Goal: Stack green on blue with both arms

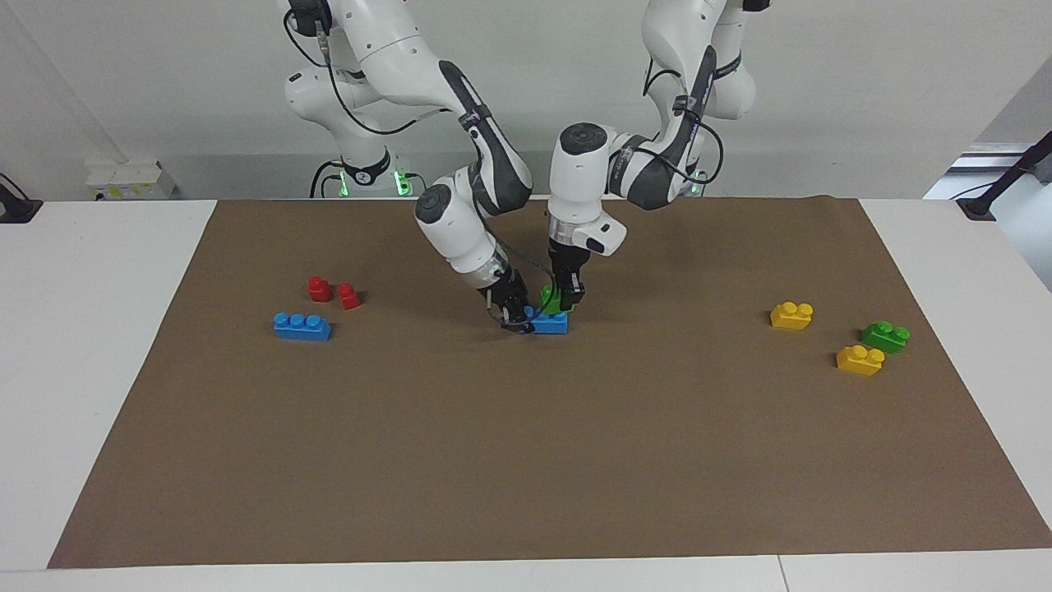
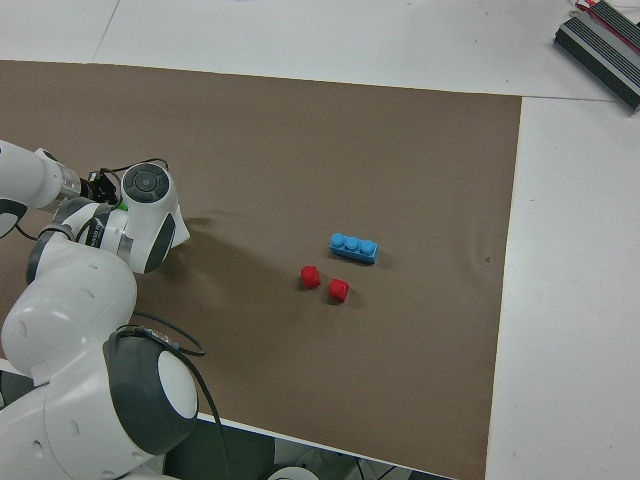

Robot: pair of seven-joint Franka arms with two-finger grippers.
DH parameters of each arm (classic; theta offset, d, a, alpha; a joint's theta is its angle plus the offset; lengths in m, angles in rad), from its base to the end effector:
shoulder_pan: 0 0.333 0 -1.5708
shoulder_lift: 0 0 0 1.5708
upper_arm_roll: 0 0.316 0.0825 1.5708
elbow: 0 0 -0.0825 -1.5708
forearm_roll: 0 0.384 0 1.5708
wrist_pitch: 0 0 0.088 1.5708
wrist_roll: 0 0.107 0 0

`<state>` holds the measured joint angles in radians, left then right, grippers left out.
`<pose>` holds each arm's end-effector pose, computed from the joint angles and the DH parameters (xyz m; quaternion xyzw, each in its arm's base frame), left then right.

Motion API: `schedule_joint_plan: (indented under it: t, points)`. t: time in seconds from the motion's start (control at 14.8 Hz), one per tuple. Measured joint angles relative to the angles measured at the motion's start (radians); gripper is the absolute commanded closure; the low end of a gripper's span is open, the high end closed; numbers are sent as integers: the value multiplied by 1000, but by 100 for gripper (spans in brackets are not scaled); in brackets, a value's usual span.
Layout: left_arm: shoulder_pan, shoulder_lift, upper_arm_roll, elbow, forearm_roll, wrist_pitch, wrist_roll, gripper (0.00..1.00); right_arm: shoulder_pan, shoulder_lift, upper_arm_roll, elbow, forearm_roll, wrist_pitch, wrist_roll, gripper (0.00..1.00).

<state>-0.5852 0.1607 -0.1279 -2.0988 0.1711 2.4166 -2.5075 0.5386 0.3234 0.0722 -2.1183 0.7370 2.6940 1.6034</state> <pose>0.4437 -0.3806 0.3603 0.6650 0.7408 0.0483 0.0814 0.5002 0.3219 0.2786 -0.6658 0.7079 0.1330 0.1947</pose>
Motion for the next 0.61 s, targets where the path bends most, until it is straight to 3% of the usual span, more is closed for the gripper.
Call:
schedule_joint_plan:
  t: [0.61]
  points:
    - [-16,9,-2,1,48,12,-40,100,0,0,0,0,0,1,-2,100]
